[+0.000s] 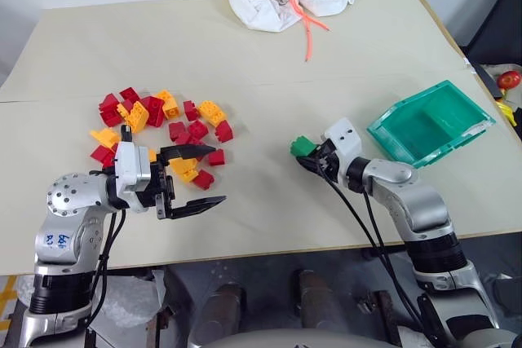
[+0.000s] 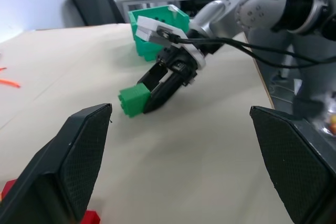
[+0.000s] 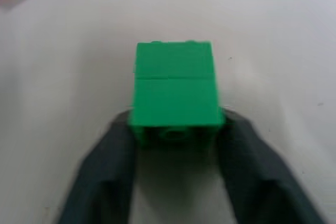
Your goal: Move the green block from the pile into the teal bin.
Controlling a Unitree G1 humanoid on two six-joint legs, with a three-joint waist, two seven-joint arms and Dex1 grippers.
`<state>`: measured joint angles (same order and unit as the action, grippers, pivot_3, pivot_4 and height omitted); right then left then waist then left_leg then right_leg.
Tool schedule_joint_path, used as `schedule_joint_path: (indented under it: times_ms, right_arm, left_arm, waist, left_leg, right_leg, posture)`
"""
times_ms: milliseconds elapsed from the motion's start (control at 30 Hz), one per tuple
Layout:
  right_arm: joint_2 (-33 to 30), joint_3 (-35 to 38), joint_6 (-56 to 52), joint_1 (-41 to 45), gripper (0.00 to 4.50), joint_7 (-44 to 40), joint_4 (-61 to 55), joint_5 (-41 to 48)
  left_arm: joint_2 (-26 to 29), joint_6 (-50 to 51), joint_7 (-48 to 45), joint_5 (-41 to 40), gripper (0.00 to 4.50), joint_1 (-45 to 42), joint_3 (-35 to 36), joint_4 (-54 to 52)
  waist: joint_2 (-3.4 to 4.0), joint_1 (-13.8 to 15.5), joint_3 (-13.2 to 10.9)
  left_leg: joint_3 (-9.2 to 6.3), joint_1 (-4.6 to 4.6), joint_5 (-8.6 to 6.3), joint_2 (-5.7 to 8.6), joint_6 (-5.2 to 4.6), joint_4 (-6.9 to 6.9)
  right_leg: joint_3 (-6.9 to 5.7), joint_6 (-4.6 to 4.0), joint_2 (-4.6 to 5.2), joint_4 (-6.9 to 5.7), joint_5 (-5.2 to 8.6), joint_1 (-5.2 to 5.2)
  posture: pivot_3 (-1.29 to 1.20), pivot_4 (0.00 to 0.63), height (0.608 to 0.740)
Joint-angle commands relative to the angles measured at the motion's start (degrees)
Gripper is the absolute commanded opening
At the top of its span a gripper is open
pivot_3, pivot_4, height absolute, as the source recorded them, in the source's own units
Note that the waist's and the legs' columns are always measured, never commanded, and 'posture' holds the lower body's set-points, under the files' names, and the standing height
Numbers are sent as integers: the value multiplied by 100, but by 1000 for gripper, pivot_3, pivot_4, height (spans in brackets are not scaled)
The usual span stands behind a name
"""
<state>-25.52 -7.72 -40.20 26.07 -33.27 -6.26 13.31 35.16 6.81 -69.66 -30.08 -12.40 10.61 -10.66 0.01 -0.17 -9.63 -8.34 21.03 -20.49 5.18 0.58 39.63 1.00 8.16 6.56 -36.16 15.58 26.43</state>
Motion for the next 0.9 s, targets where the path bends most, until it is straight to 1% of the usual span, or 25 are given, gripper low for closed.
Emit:
schedule_joint_path:
  times_ms: [33, 167, 333, 433, 500, 533, 600, 667, 733, 767, 800, 833, 867, 900]
  right_arm:
    - [-8, 271, -11, 39, 1448, 82, -429, 96]
    - [-242, 740, -95, 49, 1448, 136, -852, 182]
    - [-1039, 1530, -270, 218, 1448, 57, -1151, 227]
    - [-1899, 1884, -318, 343, 1448, -117, -904, 53]
    - [-2571, 1965, -204, 263, 1448, -337, -627, -112]
    - [-2805, 1992, -91, 217, 1448, -392, -447, -195]
    - [-3073, 1984, 72, 175, 1448, -483, -197, -266]
    - [-3180, 1909, 241, 191, 1448, -598, 40, -305]
    - [-3079, 1740, 528, 371, 2191, -655, 396, -378]
    - [-3021, 1668, 653, 466, 2397, -640, 564, -426]
    - [-2962, 1611, 863, 550, 2774, -620, 727, -473]
    - [-2926, 1572, 1031, 618, 3047, -623, 859, -506]
    - [-2937, 1504, 1080, 688, 3470, -694, 932, -518]
    - [-2957, 1470, 1106, 716, 3707, -757, 968, -518]
  left_arm:
    - [96, -346, -307, 64, 4500, -268, -144, 358]
    - [-75, -558, -411, 129, 4500, -764, -387, 784]
    - [-383, -611, -459, 107, 4500, -1405, -636, 1251]
    - [-521, -687, -463, 250, 4500, -1745, -803, 1642]
    - [-633, -801, -507, 301, 4500, -1968, -866, 1915]
    - [-684, -847, -512, 312, 4500, -2069, -882, 2031]
    - [-761, -896, -525, 333, 4500, -2215, -906, 2194]
    - [-805, -905, -511, 358, 4500, -2277, -931, 2265]
    - [-820, -856, -447, 382, 4500, -2317, -936, 2317]
    - [-825, -818, -413, 386, 4500, -2323, -936, 2319]
    - [-824, -782, -381, 392, 4500, -2318, -934, 2311]
    - [-812, -748, -349, 402, 4500, -2308, -933, 2297]
    - [-787, -680, -289, 386, 4500, -2294, -900, 2264]
    - [-770, -630, -242, 372, 4500, -2272, -877, 2220]
  waist:
    - [0, -1, 0]
    - [0, 28, 0]
    - [-1, 20, 0]
    - [1, 13, -1]
    - [0, 15, -1]
    - [0, 15, -1]
    - [-1, 4, -1]
    - [-1, -25, -1]
    - [-2, -44, -1]
    - [-2, -51, -1]
    - [-2, -51, -1]
    - [-2, -51, -1]
    - [-1, -43, -1]
    - [-1, -30, -1]
  left_leg:
    - [0, 0, 0, 0, 0, 0]
    - [-1, 4, 0, 2, -1, 0]
    - [-1, 9, 1, 10, -10, 1]
    - [7, 8, 1, 8, -11, -3]
    - [16, 9, 1, 9, -13, -4]
    - [20, 8, 1, 9, -14, -6]
    - [34, 7, 1, 10, -17, -6]
    - [46, 2, 1, 8, -18, -8]
    - [65, -6, 1, 4, -18, -16]
    - [78, -9, 1, 2, -19, -17]
    - [87, -10, 2, -2, -20, -17]
    - [92, -10, 3, -2, -22, -17]
    - [94, -11, 3, -2, -25, -18]
    - [94, -10, 3, 0, -28, -20]
  right_leg:
    - [-1, 0, 0, 0, 0, 0]
    - [-2, 4, 1, 6, -2, 1]
    - [-3, 12, 5, 18, -12, -4]
    - [1, 13, 4, 19, -12, -1]
    - [3, 13, 3, 21, -12, 1]
    - [2, 14, 3, 21, -13, -1]
    - [5, 15, 2, 22, -13, 0]
    - [14, 18, -1, 23, -15, 1]
    - [27, 20, -2, 21, -16, 5]
    - [32, 21, -2, 20, -16, 5]
    - [37, 23, -2, 19, -17, 7]
    - [43, 26, -1, 20, -19, 9]
    - [53, 30, -1, 21, -21, 11]
    - [61, 34, -1, 22, -23, 15]
  posture:
    - [0, 150, 740]
    - [0, 150, 740]
    - [0, 150, 740]
    - [0, 150, 740]
    - [0, 150, 740]
    - [0, 150, 740]
    - [0, 150, 740]
    - [0, 150, 740]
    - [0, 150, 740]
    - [0, 150, 740]
    - [0, 150, 740]
    - [0, 150, 740]
    - [0, 150, 740]
    - [0, 150, 740]
